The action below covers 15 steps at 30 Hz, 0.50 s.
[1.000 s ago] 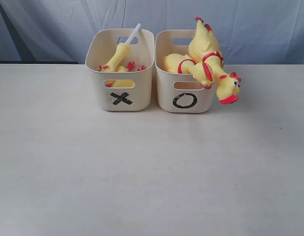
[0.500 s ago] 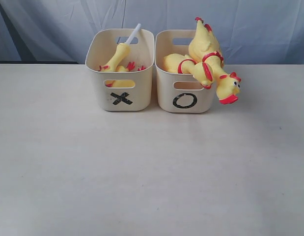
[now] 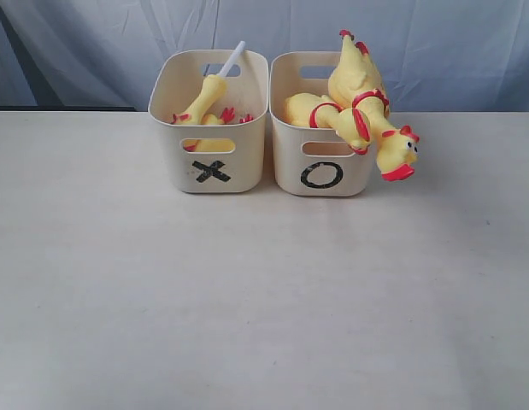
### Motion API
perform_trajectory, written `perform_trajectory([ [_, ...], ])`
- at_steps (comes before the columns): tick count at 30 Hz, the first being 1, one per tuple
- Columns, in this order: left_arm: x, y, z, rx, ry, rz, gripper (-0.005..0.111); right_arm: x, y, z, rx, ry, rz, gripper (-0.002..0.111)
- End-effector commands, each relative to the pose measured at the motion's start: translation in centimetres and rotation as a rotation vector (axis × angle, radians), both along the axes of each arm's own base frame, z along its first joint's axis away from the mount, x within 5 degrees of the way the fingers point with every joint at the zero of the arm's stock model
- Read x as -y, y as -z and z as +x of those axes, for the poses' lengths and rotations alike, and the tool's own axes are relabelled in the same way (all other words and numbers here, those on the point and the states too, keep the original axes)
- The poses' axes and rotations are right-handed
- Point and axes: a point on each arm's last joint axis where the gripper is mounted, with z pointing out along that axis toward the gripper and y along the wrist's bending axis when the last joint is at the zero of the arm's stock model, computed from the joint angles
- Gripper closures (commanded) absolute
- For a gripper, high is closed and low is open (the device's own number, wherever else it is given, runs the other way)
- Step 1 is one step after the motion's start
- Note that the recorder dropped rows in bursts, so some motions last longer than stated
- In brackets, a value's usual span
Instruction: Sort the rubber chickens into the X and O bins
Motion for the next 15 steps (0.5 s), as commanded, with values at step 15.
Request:
perform_trajectory([
  [15, -0.12, 1.39, -0.12, -0.139, -0.013, 0.005, 0.106, 0.08, 1.56, -0.21, -0.156, 0.008, -0.021, 0.109],
])
